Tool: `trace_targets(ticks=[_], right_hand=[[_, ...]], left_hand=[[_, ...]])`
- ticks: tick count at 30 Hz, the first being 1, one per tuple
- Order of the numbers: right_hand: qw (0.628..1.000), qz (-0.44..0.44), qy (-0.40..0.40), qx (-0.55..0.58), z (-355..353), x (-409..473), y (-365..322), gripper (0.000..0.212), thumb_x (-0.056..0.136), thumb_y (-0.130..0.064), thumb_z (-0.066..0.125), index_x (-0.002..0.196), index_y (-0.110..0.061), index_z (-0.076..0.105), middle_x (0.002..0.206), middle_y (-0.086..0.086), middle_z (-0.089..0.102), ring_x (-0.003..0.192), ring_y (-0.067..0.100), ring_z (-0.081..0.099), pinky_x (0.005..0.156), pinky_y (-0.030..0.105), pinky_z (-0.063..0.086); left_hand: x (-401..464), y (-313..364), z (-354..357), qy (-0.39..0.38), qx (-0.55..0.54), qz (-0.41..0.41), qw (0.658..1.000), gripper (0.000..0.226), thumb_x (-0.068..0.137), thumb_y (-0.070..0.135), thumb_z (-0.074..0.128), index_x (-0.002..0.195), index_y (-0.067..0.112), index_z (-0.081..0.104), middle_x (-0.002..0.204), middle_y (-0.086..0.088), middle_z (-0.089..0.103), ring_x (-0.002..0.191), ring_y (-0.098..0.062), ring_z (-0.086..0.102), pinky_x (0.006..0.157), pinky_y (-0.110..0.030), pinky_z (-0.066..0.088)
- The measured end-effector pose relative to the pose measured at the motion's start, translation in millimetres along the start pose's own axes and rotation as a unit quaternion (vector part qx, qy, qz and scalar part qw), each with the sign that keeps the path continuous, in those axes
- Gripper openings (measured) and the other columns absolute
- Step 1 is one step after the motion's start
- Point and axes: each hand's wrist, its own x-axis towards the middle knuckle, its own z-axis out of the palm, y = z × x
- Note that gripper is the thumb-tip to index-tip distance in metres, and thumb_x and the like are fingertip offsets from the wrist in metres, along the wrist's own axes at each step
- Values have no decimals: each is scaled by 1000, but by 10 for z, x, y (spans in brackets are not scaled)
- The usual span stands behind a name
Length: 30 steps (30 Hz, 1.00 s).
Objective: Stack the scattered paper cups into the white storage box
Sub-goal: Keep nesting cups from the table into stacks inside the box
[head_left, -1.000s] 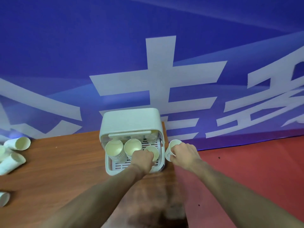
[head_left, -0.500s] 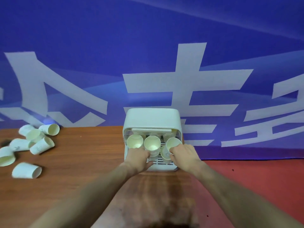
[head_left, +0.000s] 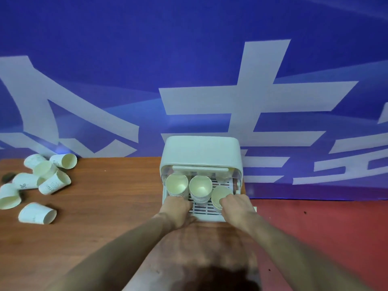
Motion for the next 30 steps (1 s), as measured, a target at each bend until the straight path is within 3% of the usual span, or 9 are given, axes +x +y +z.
trace_targets(ticks=[5, 13, 19, 26, 30], right_hand=[[1000, -4, 5, 17, 77, 47, 60, 21, 91, -16, 47, 103, -13, 64, 104, 7, 68, 98, 29, 64, 66, 31, 34], [999, 1, 29, 14, -33, -47, 42, 20, 92, -23, 47, 107, -15, 57, 104, 7, 66, 97, 30, 63, 68, 32, 33], [999, -8, 49, 12, -297, -252, -177, 23, 90, -27, 46, 102, -15, 61, 105, 8, 66, 98, 31, 62, 67, 31, 33], [992, -49, 113, 5, -786, -246, -778, 28, 91, -36, 46, 104, -16, 61, 104, 8, 67, 99, 32, 63, 71, 35, 42], [989, -69, 127, -2, -1017, -149, -1178, 32, 91, -40, 46, 110, -18, 60, 108, 8, 65, 103, 31, 60, 74, 37, 44]], left_hand=[[80, -29, 57, -5, -1, 16, 1000, 45, 90, 59, 51, 103, 19, 64, 104, -6, 69, 100, -30, 63, 83, -36, 50], [-29, -65, -8, -5, -7, 19, 1000, 48, 88, 65, 49, 96, 20, 63, 102, -4, 69, 97, -30, 64, 78, -35, 48], [-329, -93, -157, 11, 33, 12, 999, 53, 91, 66, 44, 108, 19, 62, 105, -6, 68, 98, -31, 64, 71, -34, 39], [-858, -512, -369, 62, 9, -47, 997, 48, 91, 63, 46, 112, 24, 63, 105, -3, 69, 99, -28, 65, 79, -35, 46], [-1184, -940, -326, 97, -29, -104, 989, 53, 89, 64, 48, 125, 27, 60, 118, -3, 66, 111, -26, 61, 91, -34, 44]])
